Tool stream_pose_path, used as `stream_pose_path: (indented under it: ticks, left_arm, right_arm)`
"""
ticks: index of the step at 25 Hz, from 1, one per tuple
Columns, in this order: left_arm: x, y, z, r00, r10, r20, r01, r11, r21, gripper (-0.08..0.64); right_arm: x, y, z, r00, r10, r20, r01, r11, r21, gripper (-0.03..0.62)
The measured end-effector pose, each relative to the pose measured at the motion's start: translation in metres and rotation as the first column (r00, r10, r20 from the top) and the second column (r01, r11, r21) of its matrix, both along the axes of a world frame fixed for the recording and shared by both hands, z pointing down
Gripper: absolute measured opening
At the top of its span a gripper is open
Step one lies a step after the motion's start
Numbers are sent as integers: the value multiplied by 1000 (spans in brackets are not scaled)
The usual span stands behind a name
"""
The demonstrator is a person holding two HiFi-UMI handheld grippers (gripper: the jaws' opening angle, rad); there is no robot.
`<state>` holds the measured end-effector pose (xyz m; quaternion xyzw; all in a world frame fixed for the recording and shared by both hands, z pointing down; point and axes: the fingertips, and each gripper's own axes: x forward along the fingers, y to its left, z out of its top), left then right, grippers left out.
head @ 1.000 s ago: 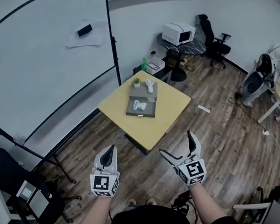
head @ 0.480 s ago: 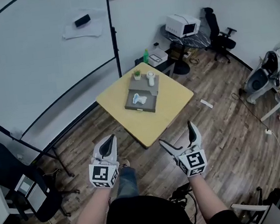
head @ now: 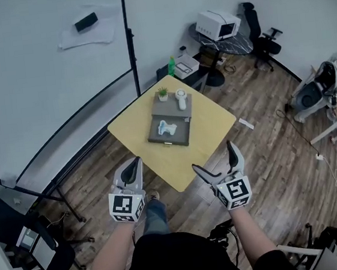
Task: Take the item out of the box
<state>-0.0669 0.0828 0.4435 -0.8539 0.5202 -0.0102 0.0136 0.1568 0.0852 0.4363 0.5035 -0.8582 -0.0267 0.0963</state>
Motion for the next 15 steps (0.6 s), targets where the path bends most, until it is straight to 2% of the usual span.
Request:
stream_pose_path:
  ticks: [15]
  left_arm:
    - [-16, -205, 25, 992, 122, -35, -124, 989, -74, 0]
  right_arm:
    - [-55, -184, 19, 989, -3, -148, -13, 994, -109, 597]
